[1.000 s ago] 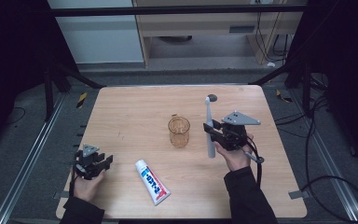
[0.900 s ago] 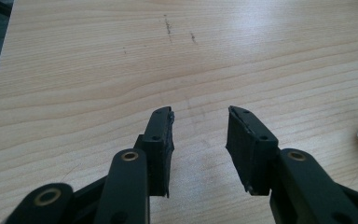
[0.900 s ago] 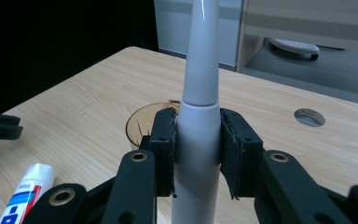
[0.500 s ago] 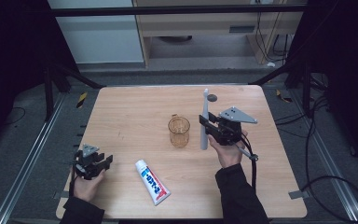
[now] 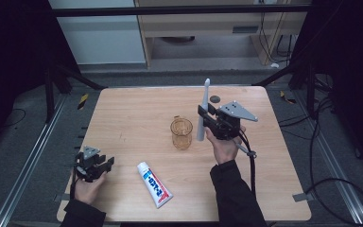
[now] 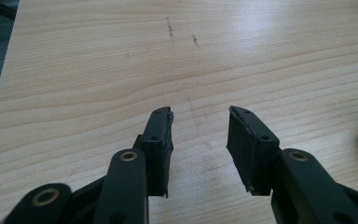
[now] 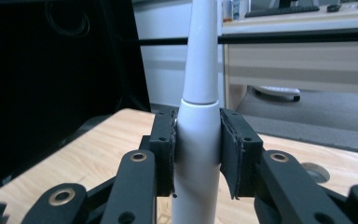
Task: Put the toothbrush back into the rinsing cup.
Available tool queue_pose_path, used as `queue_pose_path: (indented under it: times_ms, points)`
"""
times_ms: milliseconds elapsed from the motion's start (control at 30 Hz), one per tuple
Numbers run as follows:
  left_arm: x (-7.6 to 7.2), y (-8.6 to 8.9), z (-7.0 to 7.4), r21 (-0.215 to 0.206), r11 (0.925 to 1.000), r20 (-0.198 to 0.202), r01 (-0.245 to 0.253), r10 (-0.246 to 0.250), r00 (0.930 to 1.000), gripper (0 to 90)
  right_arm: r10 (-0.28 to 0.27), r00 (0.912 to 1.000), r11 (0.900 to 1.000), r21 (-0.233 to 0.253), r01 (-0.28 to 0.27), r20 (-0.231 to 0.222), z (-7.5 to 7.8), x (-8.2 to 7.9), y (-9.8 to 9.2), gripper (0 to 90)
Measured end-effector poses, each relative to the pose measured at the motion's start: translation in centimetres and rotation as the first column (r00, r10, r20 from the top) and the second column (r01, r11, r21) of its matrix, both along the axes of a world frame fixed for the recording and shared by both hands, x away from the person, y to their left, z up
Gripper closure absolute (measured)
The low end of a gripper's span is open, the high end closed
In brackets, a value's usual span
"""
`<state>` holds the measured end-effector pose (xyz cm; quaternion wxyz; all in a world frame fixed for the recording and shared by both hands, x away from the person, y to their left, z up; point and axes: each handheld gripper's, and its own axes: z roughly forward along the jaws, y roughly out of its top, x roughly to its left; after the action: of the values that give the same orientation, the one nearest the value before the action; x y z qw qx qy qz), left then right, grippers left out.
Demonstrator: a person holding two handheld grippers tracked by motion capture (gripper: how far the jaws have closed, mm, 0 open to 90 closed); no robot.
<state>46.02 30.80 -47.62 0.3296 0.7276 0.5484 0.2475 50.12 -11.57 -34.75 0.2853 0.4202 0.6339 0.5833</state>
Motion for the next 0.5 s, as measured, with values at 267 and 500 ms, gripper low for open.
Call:
queue_pose_path:
  times_ms: [267, 500]
  points:
    - [0.0, 0.0, 0.0, 0.001, 1.0, 0.003, -0.002, 0.002, 1.0, 58.9, -0.026, 0.9988, 0.999, 0.024, 0.025, 0.041, 1.0, 0.9, 0.9, 68.0]
    - [0.0, 0.0, 0.1, 0.001, 1.0, 0.005, -0.004, 0.004, 1.0, 58.7, -0.048, 0.9971, 0.998, 0.046, 0.045, 0.059, 1.1, 2.0, 1.4, 68.0]
